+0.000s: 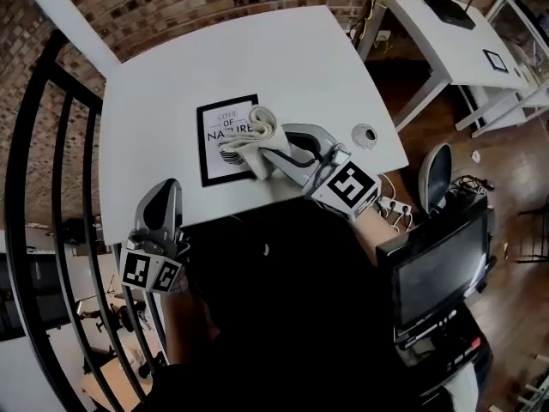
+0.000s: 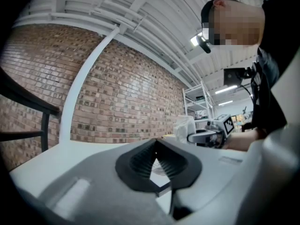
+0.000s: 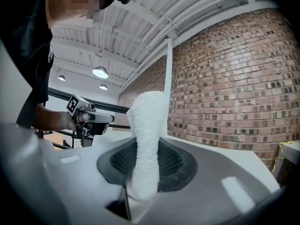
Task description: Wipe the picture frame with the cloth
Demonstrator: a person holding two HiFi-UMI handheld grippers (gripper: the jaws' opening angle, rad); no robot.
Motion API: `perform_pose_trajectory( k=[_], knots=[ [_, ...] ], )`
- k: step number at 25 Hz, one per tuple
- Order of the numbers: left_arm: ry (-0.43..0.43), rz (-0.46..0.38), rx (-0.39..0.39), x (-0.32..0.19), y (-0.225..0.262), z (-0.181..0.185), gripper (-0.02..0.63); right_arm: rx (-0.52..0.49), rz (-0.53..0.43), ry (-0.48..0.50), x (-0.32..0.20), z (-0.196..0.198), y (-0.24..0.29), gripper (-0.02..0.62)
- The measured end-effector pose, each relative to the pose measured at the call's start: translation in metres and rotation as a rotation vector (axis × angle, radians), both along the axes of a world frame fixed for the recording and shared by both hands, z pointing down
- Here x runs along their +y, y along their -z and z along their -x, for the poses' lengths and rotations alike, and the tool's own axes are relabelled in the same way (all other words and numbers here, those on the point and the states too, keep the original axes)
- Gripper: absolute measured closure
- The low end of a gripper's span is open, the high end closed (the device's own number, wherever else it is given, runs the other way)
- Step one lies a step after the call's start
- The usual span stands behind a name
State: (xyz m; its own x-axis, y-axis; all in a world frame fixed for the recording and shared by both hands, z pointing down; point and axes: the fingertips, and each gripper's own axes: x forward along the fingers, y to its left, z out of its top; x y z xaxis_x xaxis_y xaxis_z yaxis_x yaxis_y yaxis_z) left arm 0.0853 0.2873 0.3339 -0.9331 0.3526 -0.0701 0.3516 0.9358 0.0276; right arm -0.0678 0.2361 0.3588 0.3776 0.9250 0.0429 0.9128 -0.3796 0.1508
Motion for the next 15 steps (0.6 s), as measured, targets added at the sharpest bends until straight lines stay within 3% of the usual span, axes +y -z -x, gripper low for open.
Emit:
perform_pose_trajectory(
  k=[6, 15],
  knots=[
    [0.013, -0.011, 0.01, -0.002, -0.008, -0.009, 0.603, 0.01, 0.005, 0.037, 0.001, -0.022, -0.004, 0.489],
    [-0.019, -0.006, 0.016, -0.01, -0.004, 0.012, 0.603, 0.028, 0.005, 0.031, -0.008, -0.01, -0.001, 0.489]
  ],
)
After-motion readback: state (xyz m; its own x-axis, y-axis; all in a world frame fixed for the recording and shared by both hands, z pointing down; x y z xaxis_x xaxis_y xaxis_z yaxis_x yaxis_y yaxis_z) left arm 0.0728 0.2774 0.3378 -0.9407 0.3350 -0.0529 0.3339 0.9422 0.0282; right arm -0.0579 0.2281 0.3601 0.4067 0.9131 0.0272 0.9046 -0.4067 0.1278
